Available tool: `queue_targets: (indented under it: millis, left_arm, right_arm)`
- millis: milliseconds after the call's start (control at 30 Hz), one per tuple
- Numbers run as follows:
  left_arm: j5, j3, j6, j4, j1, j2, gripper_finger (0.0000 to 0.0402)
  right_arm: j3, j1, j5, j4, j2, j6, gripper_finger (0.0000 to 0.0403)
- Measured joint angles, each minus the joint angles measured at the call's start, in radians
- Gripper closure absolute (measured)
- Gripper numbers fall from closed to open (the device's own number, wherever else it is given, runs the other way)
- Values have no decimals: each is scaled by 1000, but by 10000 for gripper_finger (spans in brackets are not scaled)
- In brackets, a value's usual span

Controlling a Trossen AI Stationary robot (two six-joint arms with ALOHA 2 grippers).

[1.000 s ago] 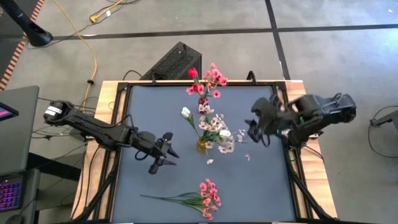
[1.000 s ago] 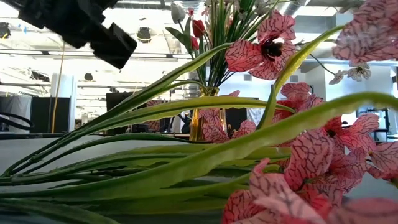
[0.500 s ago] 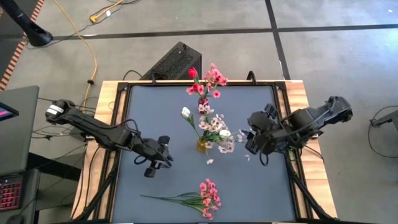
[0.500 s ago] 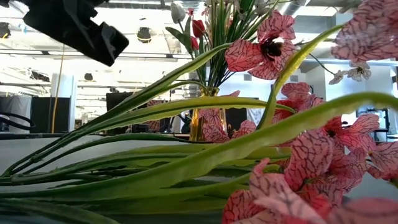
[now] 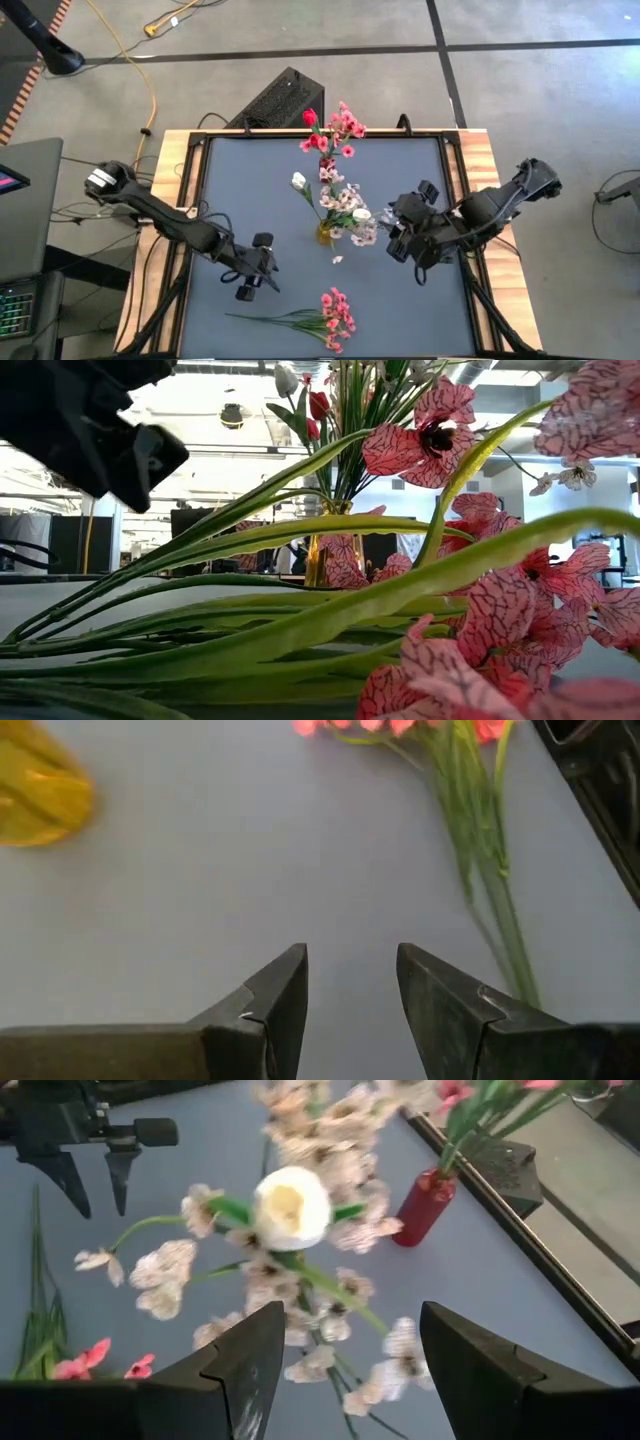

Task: Sort flowers into vase by color
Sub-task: Put the pink flowers into the red flower vase

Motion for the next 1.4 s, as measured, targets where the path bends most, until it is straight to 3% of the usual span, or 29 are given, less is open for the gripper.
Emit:
queue_targets:
  millis: [233, 633, 800, 967, 1400]
  left_arm:
    - [-18, 0, -82, 132, -96, 99, 258]
    - [-140, 2, -183, 231, -237, 126, 258]
    - [-154, 72, -204, 207, -268, 244, 258]
    - [-159, 180, -201, 55, -278, 374, 258]
    - [-82, 210, -248, -15, -287, 414, 258]
  right_arm:
    - [0, 79, 2, 8, 65, 52, 143]
    - [0, 176, 97, -46, 89, 207, 143]
    - [0, 183, 102, -42, 89, 209, 143]
    - [0, 181, 108, -42, 89, 202, 143]
    - [0, 180, 104, -79, 89, 197, 143]
